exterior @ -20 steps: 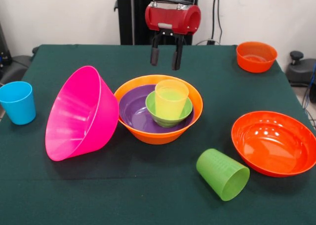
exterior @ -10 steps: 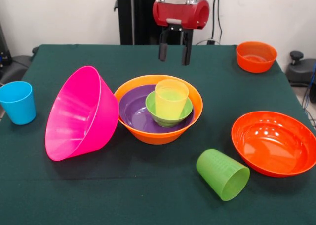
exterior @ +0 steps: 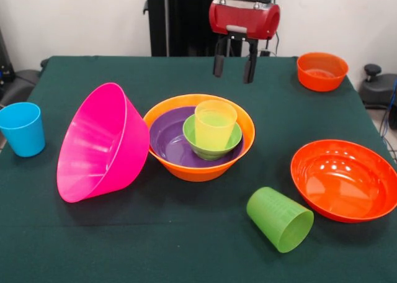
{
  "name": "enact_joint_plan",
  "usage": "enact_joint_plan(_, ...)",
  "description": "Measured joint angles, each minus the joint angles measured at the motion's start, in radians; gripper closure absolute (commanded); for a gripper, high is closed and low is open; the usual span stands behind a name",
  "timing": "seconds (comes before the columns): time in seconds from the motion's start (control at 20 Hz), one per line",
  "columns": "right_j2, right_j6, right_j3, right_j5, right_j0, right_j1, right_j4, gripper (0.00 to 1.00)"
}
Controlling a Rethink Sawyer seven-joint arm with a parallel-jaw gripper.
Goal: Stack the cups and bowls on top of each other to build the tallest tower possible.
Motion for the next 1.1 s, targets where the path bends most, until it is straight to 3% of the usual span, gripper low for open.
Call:
enact_joint_plan(0.7, -0.049, 0.000, -0.018, 0.000, 0.093, 0.164, 0.007, 0.00)
enact_joint_plan(1.1, -0.049, 0.000, -0.057, 0.000, 0.073, 0.176, 0.012, 0.00)
